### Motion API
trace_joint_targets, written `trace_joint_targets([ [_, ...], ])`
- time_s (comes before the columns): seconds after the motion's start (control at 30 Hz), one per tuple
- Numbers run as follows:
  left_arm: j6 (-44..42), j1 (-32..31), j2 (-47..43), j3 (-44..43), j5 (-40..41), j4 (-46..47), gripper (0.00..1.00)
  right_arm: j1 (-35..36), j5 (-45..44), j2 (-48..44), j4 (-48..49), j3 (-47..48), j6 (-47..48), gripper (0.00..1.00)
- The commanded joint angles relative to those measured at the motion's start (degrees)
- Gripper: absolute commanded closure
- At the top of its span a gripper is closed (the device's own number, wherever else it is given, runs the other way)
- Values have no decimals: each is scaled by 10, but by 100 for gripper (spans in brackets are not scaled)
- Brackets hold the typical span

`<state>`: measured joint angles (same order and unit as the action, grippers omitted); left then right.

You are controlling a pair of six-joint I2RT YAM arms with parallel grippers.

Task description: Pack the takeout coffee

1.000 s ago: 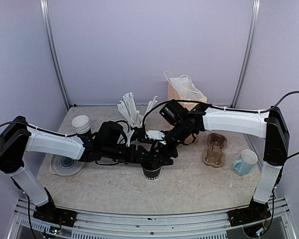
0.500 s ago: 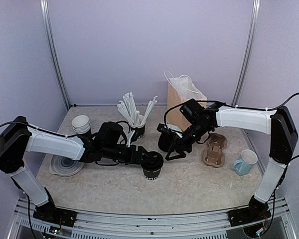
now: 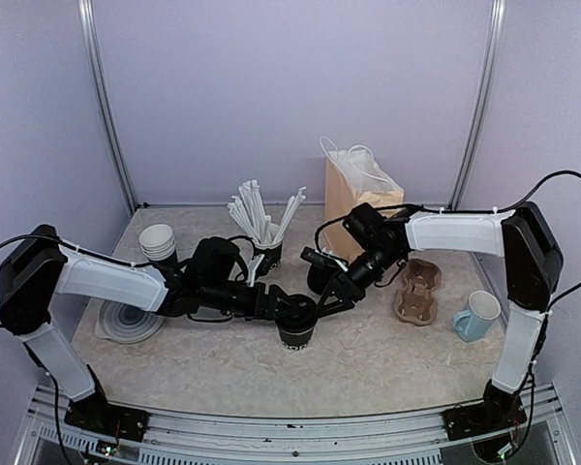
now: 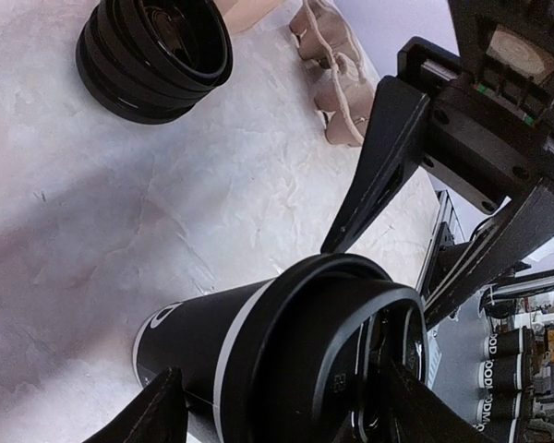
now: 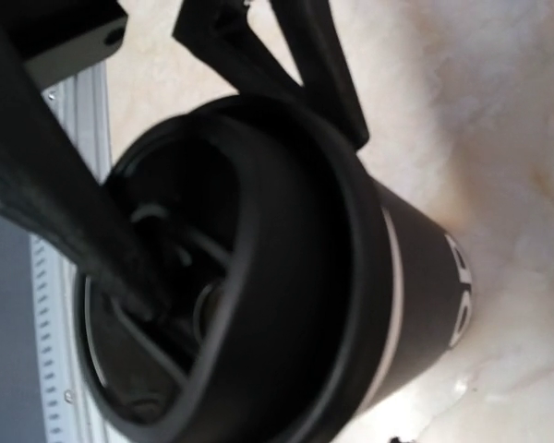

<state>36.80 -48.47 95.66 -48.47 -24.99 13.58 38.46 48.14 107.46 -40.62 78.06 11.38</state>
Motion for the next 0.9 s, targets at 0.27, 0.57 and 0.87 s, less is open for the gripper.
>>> trace_joint_targets([
  [0.27, -24, 4, 35, 24, -18, -25, 33, -12, 13, 76, 40, 29, -91, 68],
  [0.57, -20, 11, 49, 36, -24, -21, 35, -12, -47, 135, 35, 43, -125, 82],
  [0.87, -49, -5, -46, 12, 47, -58, 24, -11, 43, 50, 33, 28, -53, 66],
])
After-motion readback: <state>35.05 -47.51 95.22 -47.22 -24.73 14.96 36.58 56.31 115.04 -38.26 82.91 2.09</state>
